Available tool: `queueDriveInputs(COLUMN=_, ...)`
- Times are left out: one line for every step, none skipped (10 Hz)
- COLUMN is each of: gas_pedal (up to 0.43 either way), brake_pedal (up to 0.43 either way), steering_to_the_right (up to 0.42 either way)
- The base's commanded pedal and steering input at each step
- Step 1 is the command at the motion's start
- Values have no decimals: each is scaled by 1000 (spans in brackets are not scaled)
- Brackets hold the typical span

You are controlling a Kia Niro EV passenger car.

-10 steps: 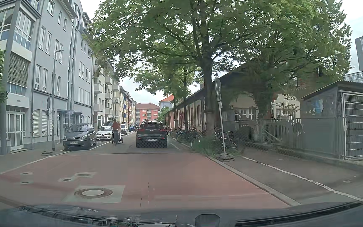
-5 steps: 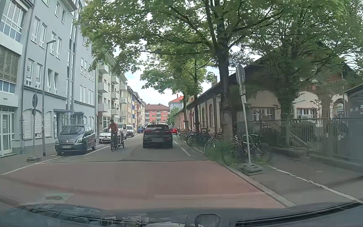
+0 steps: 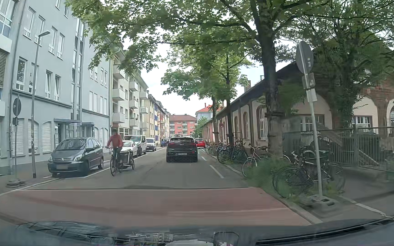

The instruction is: Follow the waypoints while adhering to traffic rules and regulations

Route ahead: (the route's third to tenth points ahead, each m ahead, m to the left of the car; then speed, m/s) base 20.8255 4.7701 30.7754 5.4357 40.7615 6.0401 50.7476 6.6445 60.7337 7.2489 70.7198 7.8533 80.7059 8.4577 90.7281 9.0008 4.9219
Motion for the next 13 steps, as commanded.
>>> queueDriveInputs(gas_pedal=67, brake_pedal=0, steering_to_the_right=-75)
queueDriveInputs(gas_pedal=67, brake_pedal=0, steering_to_the_right=-76)
queueDriveInputs(gas_pedal=67, brake_pedal=0, steering_to_the_right=-70)
queueDriveInputs(gas_pedal=67, brake_pedal=0, steering_to_the_right=-63)
queueDriveInputs(gas_pedal=67, brake_pedal=0, steering_to_the_right=-56)
queueDriveInputs(gas_pedal=67, brake_pedal=0, steering_to_the_right=-53)
queueDriveInputs(gas_pedal=67, brake_pedal=0, steering_to_the_right=-52)
queueDriveInputs(gas_pedal=67, brake_pedal=0, steering_to_the_right=-45)
queueDriveInputs(gas_pedal=67, brake_pedal=0, steering_to_the_right=-34)
queueDriveInputs(gas_pedal=67, brake_pedal=0, steering_to_the_right=-15)
queueDriveInputs(gas_pedal=67, brake_pedal=0, steering_to_the_right=-5)
queueDriveInputs(gas_pedal=67, brake_pedal=0, steering_to_the_right=-4)
queueDriveInputs(gas_pedal=67, brake_pedal=0, steering_to_the_right=-3)
